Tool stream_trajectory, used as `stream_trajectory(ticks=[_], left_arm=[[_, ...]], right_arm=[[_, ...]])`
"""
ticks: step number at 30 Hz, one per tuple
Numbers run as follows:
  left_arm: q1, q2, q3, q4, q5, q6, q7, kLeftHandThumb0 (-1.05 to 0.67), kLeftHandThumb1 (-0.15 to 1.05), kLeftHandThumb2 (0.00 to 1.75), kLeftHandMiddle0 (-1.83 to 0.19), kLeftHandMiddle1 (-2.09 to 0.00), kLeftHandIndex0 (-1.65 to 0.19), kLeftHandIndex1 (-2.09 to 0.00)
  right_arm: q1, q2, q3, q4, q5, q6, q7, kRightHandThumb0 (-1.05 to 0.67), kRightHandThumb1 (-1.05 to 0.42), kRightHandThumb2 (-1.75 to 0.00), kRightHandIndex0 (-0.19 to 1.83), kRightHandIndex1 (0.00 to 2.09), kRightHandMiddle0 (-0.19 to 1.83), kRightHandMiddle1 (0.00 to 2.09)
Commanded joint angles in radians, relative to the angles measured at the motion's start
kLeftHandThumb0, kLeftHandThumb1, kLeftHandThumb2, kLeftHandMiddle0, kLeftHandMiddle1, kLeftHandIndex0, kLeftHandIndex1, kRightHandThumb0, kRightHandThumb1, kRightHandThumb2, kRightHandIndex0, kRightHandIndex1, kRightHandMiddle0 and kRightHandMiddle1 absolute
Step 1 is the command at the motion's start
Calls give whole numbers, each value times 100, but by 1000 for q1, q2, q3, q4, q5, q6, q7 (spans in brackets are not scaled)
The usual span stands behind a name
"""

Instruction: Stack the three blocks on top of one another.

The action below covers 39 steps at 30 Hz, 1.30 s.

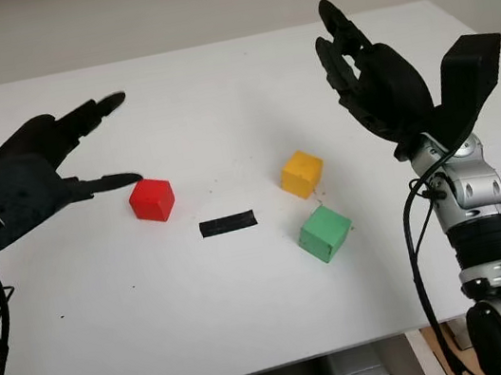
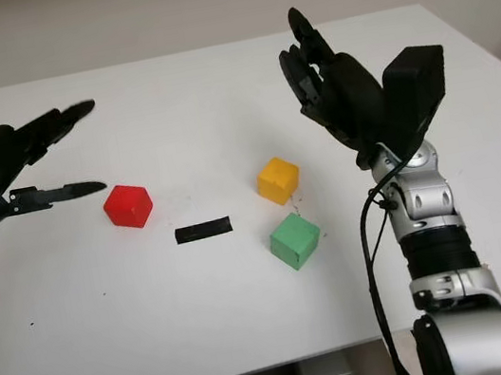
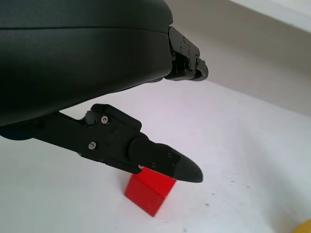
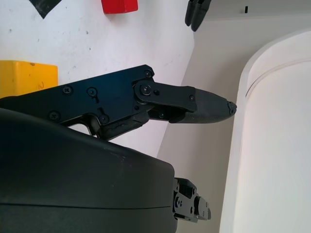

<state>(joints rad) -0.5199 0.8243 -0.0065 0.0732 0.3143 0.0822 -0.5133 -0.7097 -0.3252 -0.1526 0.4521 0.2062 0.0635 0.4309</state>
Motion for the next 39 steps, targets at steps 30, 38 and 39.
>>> stream_trajectory(ticks=[30, 38, 39], left_arm=[[-132, -19, -177, 245, 232, -207, 57, -61, 82, 5, -29, -7, -42, -10], [-123, -24, -177, 219, 226, -185, 19, -61, 81, 5, -25, -5, -42, -9], [-120, -26, -176, 217, 227, -186, 25, -60, 81, 5, -25, -5, -43, -9]], right_arm=[[-8, 15, 33, -44, -35, -16, -50, -60, -105, -59, -19, 0, -19, 0], [-5, 18, 31, -50, -27, -9, -51, -60, -105, -58, -19, 0, -19, 0], [-5, 17, 32, -52, -28, -5, -52, -59, -105, -58, -19, 0, -19, 0]])
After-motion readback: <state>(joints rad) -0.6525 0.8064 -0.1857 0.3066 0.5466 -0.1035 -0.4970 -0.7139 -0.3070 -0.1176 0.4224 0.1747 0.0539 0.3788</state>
